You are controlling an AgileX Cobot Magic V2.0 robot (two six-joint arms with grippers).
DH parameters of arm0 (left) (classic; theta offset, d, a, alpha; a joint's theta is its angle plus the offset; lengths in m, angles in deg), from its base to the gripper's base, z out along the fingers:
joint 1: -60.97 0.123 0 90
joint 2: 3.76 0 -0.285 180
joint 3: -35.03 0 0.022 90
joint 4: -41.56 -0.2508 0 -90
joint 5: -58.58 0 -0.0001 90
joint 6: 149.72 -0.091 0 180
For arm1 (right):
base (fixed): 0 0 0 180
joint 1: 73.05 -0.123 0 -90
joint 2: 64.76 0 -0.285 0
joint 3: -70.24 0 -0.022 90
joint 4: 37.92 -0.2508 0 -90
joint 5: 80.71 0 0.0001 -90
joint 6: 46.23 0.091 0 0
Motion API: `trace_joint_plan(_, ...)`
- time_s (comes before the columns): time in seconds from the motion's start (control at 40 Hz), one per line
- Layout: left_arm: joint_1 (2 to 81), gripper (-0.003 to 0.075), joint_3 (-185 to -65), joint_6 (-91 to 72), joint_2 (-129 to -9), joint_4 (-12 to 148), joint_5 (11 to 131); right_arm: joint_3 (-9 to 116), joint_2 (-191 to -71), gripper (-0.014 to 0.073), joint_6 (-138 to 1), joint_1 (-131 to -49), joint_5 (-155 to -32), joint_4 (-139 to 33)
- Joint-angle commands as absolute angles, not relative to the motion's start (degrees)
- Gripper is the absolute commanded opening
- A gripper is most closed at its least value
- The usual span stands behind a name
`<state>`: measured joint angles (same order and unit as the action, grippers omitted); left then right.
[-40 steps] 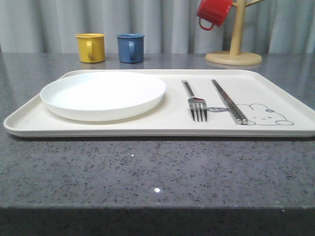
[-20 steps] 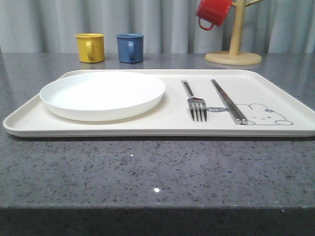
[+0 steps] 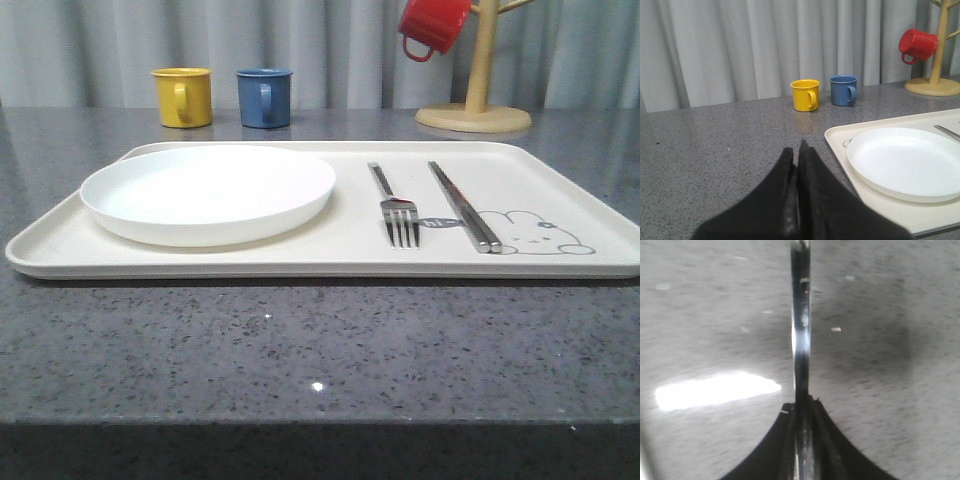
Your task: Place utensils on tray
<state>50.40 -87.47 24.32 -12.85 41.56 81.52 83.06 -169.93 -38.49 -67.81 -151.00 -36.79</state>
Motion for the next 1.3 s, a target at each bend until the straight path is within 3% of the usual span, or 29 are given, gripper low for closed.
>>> trace_joint_plan(0.0,50.38,-0.0018,-88.98,24.85,-13.54,42.22,77.11,84.67,-165.5,-0.0005,-34.95,-72.59,-157.19,-36.61)
trace_joint_plan(0.33,50.38,-0.0018,-88.98,24.85,-13.54,42.22,77.11,84.67,-168.71,-0.0004,-26.12,-87.89,-155.09,-37.18)
trace_joint_plan(0.97,50.38,-0.0018,-88.98,24.85,-13.54,42.22,77.11,84.67,-176.58,0.0007,-25.29,-88.42,-152.91,-39.47)
trace_joint_plan(1.27,50.38,-0.0018,-88.98,24.85,-13.54,42.22,77.11,84.92,-176.37,0.0367,-25.25,-88.42,-152.05,-39.47)
